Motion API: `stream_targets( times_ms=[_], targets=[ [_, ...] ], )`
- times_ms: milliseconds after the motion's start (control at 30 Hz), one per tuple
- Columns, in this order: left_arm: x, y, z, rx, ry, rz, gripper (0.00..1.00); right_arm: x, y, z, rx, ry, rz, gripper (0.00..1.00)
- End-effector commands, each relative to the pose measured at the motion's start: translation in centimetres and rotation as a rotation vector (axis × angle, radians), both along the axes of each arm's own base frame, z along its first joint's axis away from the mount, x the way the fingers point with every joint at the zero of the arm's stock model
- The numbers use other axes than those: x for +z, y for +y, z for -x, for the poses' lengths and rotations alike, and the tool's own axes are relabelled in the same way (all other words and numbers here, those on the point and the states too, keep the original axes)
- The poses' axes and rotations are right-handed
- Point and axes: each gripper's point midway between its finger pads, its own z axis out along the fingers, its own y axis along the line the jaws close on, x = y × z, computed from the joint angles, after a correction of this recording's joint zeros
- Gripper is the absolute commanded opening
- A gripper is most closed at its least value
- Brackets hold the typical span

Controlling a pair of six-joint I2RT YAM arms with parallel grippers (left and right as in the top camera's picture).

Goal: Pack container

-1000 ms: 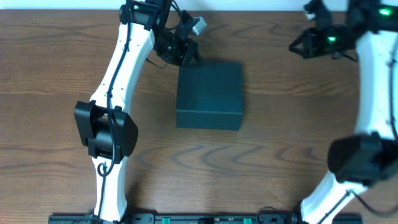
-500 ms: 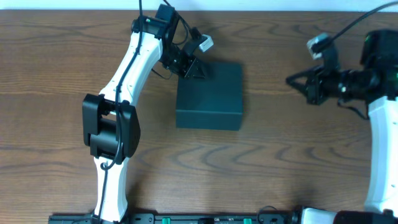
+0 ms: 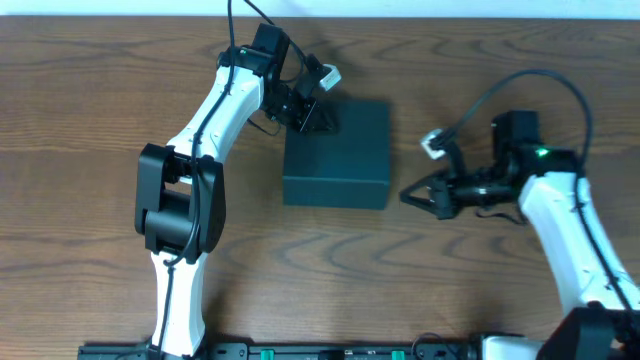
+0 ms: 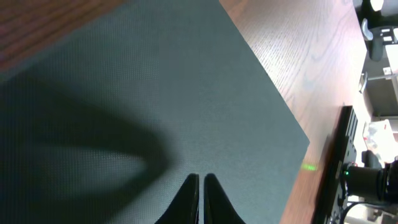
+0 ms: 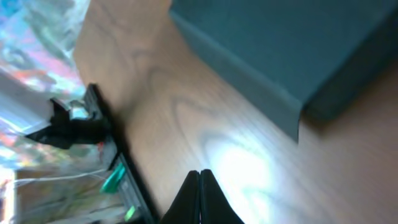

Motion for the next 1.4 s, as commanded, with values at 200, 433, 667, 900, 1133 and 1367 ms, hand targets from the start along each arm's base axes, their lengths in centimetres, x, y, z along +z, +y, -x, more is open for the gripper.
stream_targets(
  times_ms=[200, 433, 667, 900, 1133, 1367],
  targets=[
    [-2.8, 0.0, 0.2, 0.030, 0.098, -0.017, 0.06, -5.0, 3.1, -0.2, -0.120, 0.092, 0.086, 0.02],
    [-2.8, 0.1, 0.2, 0.032, 0.101, -0.020, 0.06, -8.0, 4.6, -1.2, -0.221, 0.067, 0.205, 0.02],
    [-2.9, 0.2, 0.4, 0.033, 0.109, -0.029, 0.06, -11.2, 5.8, -2.4, -0.312, 0.084, 0.292, 0.02],
    [-2.9, 0.3, 0.5, 0.038, 0.125, -0.033, 0.06, -14.8, 6.1, -4.2, -0.484, 0.170, 0.321, 0.02],
    [-3.0, 0.3, 0.8, 0.038, 0.139, -0.038, 0.06, -14.9, 5.7, -6.2, -0.686, 0.219, 0.275, 0.01],
    [-3.4, 0.8, 1.0, 0.043, 0.148, -0.074, 0.06, -14.2, 8.3, -4.5, -0.547, 0.260, 0.206, 0.02]
  ],
)
